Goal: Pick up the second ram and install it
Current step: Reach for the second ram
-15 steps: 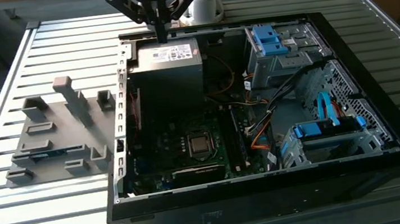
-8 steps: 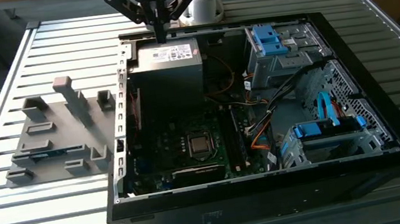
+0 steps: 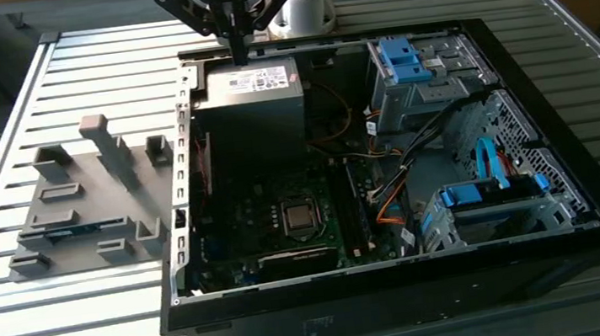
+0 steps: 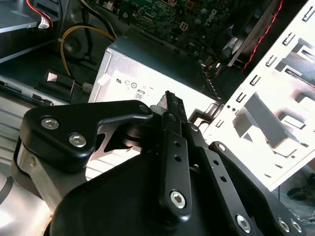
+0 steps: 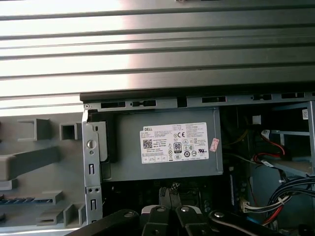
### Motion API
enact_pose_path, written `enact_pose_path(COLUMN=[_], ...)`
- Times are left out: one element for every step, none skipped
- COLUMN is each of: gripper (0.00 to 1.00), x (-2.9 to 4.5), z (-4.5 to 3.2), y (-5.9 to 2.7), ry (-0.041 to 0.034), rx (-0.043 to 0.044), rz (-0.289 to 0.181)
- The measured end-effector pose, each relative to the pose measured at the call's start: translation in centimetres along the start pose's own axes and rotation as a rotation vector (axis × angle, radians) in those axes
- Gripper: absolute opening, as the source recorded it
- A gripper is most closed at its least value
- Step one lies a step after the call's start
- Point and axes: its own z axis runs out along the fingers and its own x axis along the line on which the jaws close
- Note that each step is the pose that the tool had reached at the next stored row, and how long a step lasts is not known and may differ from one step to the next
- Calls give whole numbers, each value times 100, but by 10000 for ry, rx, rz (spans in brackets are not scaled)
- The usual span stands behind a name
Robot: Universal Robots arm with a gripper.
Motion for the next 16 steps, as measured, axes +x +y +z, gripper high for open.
enact_pose_path(gripper=[11,11,11,11,11,11,11,11,11,11,11,11,11,11,11,11], x=[2,4,6,19,30,31,33,35,38,40,43,46,48,50,52,54], z=[0,0,0,0,0,0,0,0,-1,0,0,0,0,0,0,0], y=[0,0,-1,-1,-2,-2,-3,-3,-3,-3,-3,-4,-4,-4,-4,-4], ry=[0,0,0,0,0,0,0,0,0,0,0,0,1,0,0,1], rx=[0,0,0,0,0,0,0,0,0,0,0,0,0,0,1,0], rz=[0,0,0,0,0,0,0,1,1,0,0,0,0,0,0,0])
